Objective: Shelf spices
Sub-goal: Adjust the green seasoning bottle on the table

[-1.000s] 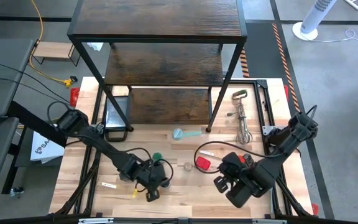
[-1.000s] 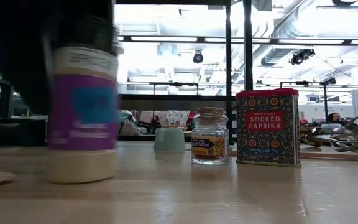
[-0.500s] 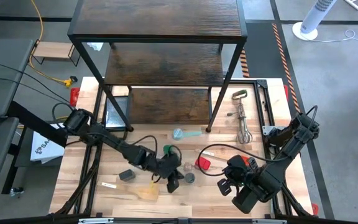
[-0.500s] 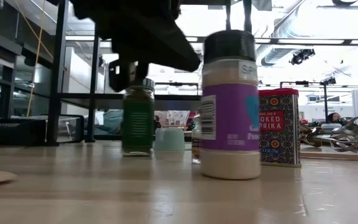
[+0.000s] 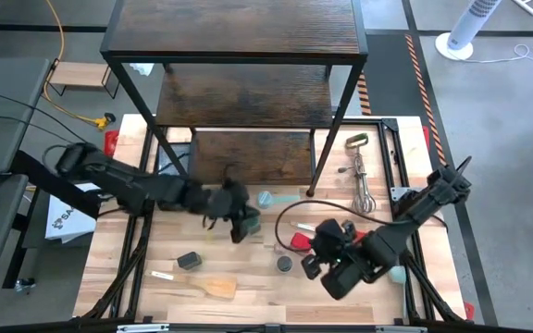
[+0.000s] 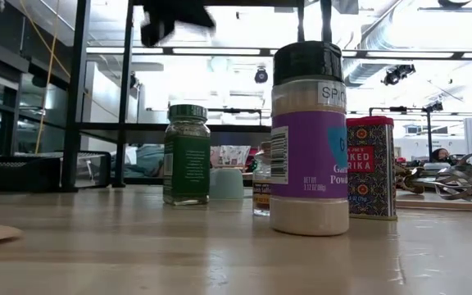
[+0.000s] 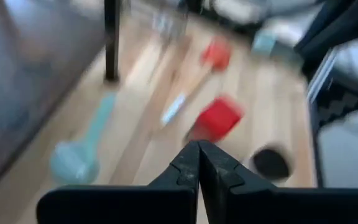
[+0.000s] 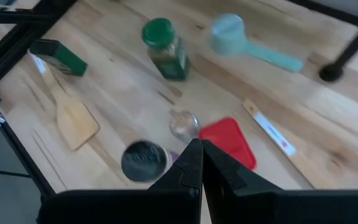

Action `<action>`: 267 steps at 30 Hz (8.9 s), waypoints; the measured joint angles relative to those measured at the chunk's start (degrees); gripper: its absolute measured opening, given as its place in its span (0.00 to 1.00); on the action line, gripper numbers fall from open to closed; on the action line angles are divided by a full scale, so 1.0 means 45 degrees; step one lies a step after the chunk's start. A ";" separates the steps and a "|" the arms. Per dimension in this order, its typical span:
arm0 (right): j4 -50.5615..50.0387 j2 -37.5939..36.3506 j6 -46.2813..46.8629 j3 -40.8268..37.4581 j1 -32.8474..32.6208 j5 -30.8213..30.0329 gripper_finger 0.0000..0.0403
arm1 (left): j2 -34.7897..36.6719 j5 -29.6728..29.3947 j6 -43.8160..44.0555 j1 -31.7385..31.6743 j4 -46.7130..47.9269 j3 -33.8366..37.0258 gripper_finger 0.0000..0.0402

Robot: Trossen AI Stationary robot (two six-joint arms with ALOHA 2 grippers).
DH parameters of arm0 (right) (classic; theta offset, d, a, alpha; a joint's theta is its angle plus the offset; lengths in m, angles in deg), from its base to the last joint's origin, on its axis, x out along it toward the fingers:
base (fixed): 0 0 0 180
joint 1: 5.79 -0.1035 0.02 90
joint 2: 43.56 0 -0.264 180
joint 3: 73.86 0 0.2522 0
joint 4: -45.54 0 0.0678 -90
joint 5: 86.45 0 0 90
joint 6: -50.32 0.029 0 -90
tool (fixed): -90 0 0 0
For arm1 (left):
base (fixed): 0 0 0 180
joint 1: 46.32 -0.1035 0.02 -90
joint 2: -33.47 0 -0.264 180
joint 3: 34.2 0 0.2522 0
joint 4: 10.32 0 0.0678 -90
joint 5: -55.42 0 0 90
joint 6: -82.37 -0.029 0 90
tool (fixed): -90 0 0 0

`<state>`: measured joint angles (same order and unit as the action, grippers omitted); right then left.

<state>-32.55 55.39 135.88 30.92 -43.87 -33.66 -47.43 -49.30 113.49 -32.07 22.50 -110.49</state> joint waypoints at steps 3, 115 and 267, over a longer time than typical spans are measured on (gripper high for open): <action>0.0587 0.0000 -0.0976 0.0000 0.0438 0.0311 0.00 | -0.0587 0.1628 -0.0384 -0.1103 0.0216 0.0031 0.00; 0.2758 0.0447 -0.5311 0.0000 0.1033 0.1846 0.00 | -0.4688 0.2890 1.2830 0.4607 0.5750 0.0186 0.83; 0.2816 0.0452 -0.5132 0.0000 0.1572 0.0603 0.00 | -0.1584 1.0675 0.2104 0.2517 1.5687 0.0306 0.46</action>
<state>-19.88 57.43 112.79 30.92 -36.79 -30.95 -54.56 -1.26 122.96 -20.75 93.09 -109.11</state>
